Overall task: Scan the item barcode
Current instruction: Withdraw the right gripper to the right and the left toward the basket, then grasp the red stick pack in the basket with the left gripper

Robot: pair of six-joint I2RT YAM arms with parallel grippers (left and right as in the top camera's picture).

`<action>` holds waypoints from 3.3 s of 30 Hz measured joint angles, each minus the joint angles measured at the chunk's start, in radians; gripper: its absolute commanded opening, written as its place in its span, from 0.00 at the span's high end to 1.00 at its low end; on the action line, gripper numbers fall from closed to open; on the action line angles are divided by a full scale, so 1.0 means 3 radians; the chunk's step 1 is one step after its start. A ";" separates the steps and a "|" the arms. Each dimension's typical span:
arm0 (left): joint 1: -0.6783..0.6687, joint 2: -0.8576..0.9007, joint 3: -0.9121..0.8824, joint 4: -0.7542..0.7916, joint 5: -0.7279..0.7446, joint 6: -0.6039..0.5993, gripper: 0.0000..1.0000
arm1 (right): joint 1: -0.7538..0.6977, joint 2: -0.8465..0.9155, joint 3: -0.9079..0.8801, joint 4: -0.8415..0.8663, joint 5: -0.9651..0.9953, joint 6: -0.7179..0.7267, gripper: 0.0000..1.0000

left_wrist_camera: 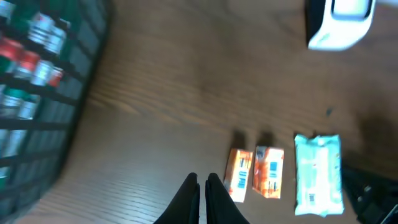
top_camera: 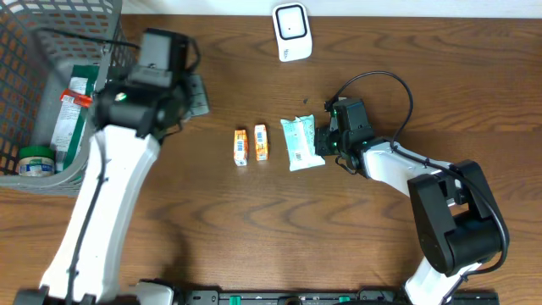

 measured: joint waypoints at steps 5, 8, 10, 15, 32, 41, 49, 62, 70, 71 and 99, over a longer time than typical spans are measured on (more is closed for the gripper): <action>0.0200 -0.0268 0.0000 0.0003 0.0000 0.0000 0.89 | 0.0000 -0.0112 0.0001 -0.0300 -0.0060 0.0022 0.78; 0.0336 -0.0355 0.0001 0.0005 -0.0001 -0.0001 0.88 | -0.0001 -0.0207 -0.0017 -0.0472 -0.0067 0.0018 0.75; 0.0439 -0.0370 0.0042 -0.0027 0.0000 -0.0001 0.85 | -0.0032 -0.0326 -0.0018 -0.0647 -0.0079 0.0006 0.73; 0.0790 -0.0337 0.0441 -0.0205 -0.0001 -0.0013 0.77 | -0.0248 -0.0712 -0.0004 -0.1105 -0.0109 -0.0018 0.58; 0.2043 0.0486 0.1151 0.0345 -0.0015 -0.0492 0.33 | -0.0931 -0.1116 0.0037 -0.1879 -0.0106 -0.0434 0.01; 0.2085 0.1272 0.1151 0.0684 -0.0013 -0.0553 0.34 | -0.0938 -0.1116 0.0037 -0.1887 -0.0107 -0.0459 0.01; 0.2085 0.1918 0.1151 0.0801 -0.0011 -0.0553 0.34 | -0.0938 -0.1116 0.0037 -0.1887 -0.0107 -0.0468 0.01; 0.2085 0.2569 0.1151 0.0889 0.0033 -0.0553 0.33 | -0.0938 -0.1116 0.0037 -0.1887 -0.0107 -0.0469 0.01; 0.2084 0.2631 0.1071 0.0955 0.0080 -0.0563 0.34 | -0.0938 -0.1116 0.0037 -0.1887 -0.0107 -0.0468 0.01; 0.2084 0.2631 0.1033 0.0971 0.0080 -0.0565 0.37 | -0.0938 -0.1116 0.0037 -0.1887 -0.0107 -0.0468 0.01; 0.2132 0.1342 0.0895 0.1039 0.0092 -0.0615 0.93 | -0.0938 -0.1116 0.0037 -0.1887 -0.0107 -0.0468 0.01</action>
